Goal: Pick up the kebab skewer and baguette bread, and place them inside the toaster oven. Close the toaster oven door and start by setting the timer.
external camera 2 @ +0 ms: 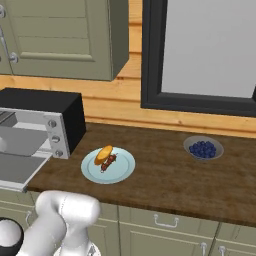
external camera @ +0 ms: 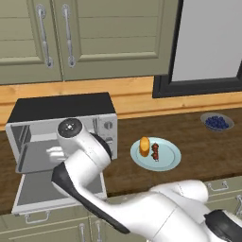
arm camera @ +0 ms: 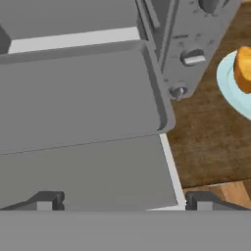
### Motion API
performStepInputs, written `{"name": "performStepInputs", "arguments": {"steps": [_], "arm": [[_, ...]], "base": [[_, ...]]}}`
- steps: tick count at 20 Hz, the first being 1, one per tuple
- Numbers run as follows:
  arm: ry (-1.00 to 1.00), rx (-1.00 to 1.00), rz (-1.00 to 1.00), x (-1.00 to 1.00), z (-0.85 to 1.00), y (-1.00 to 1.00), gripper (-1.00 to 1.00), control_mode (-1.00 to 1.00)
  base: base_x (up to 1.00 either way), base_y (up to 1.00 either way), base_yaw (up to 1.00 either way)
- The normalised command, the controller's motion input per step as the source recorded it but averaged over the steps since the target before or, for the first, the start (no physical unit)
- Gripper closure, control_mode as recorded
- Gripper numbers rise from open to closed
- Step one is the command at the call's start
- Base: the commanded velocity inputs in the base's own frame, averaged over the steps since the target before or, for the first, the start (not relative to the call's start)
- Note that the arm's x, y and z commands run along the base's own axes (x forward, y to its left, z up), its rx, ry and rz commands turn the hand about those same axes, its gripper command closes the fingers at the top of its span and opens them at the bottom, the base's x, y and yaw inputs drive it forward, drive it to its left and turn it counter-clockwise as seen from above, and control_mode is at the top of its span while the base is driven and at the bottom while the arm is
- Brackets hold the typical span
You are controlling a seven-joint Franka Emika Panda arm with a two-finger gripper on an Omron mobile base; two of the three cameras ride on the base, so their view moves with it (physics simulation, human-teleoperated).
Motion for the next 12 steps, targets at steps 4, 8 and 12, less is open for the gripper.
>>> {"name": "performStepInputs", "arguments": {"steps": [4,8,12], "arm": [[0.02,0.04,-0.03,-0.26,0.02,-1.0,-1.0,-1.0],[0.11,0.01,-0.08,-0.01,0.06,-1.0,-1.0,-1.0],[0.15,0.01,-0.08,0.0,0.03,-1.0,-1.0,-1.0]], "base": [[0.0,0.0,0.0],[0.0,0.0,0.0],[0.0,0.0,0.0]]}}
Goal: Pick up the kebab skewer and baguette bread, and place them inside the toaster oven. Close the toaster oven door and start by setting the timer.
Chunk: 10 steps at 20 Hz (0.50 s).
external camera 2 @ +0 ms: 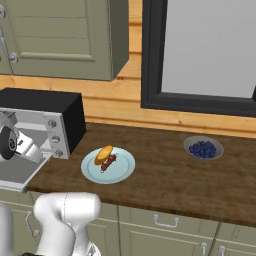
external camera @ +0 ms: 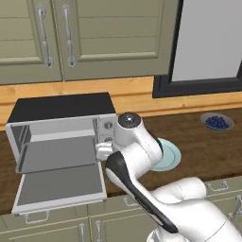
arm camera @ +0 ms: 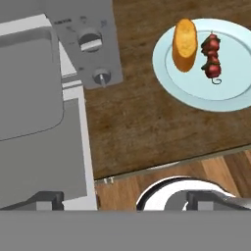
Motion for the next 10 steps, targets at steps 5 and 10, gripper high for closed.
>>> {"name": "performStepInputs", "arguments": {"steps": [5,10], "arm": [[0.16,0.02,-0.1,0.03,0.0,-1.0,-1.0,-1.0],[0.12,0.05,-0.03,0.36,0.0,-1.0,-1.0,-1.0]], "base": [[0.0,0.0,0.0],[0.0,0.0,0.0]]}}
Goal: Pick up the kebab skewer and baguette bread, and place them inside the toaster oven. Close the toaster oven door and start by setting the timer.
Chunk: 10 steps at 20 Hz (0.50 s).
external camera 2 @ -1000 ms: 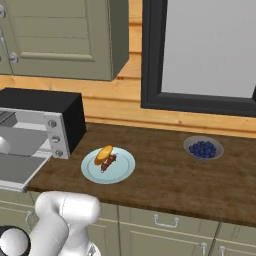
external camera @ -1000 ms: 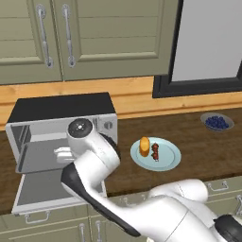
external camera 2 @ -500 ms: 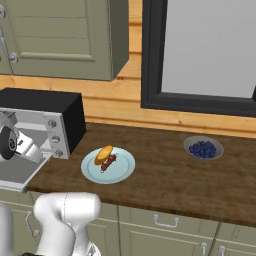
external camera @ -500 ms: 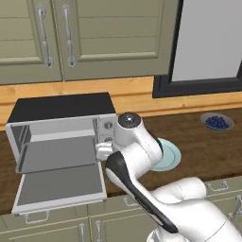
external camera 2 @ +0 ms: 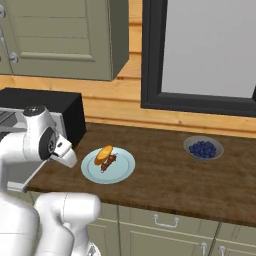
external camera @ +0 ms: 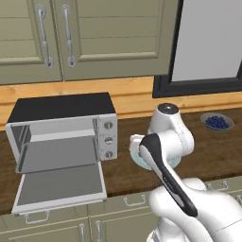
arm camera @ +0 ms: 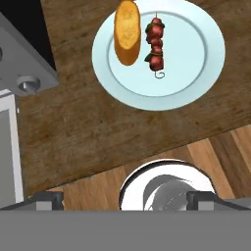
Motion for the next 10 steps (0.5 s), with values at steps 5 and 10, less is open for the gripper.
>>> {"name": "performStepInputs", "arguments": {"steps": [5,10], "arm": [[0.1,0.01,0.0,0.61,0.0,-0.75,-1.0,-1.0],[0.01,0.0,0.07,0.61,-0.04,-0.53,-1.0,-1.0]], "base": [[0.0,0.0,0.0],[0.0,0.0,0.0]]}}
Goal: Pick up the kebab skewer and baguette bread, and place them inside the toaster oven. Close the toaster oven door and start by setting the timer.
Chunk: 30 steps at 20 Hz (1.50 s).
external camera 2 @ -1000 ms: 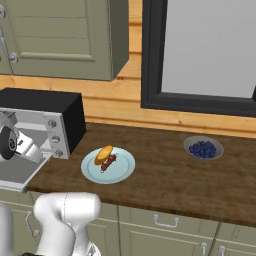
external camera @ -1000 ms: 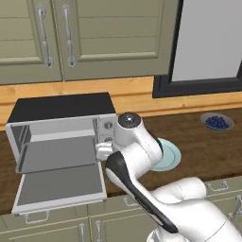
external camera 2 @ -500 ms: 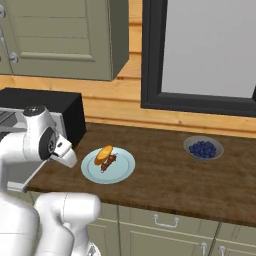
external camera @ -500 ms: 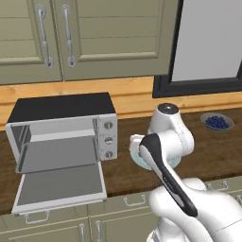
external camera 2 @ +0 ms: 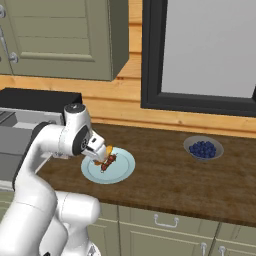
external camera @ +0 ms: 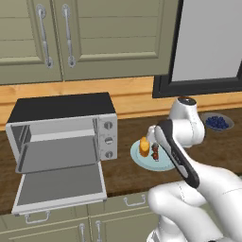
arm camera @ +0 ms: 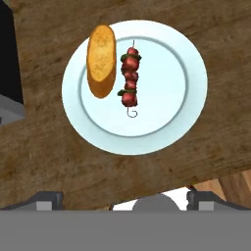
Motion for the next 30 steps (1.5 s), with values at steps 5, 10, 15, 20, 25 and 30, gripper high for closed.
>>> {"name": "performStepInputs", "arguments": {"steps": [5,10,15,20,25,30], "arm": [[0.02,0.0,0.04,0.65,-0.15,0.0,-1.0,-1.0],[0.03,0.0,0.01,0.27,-0.27,0.06,-1.0,-1.0],[0.02,0.0,0.0,0.33,-0.43,0.15,-1.0,-1.0],[0.0,0.0,0.0,0.36,-0.31,0.07,-1.0,-1.0],[0.0,0.0,0.0,0.43,-0.26,0.02,-1.0,-1.0],[0.02,0.0,0.0,0.53,-0.23,0.0,-1.0,-1.0]], "base": [[0.0,0.0,0.0],[0.0,0.0,0.0],[0.0,0.0,0.0],[0.0,0.0,0.0],[0.0,0.0,0.0],[0.0,0.0,0.0]]}}
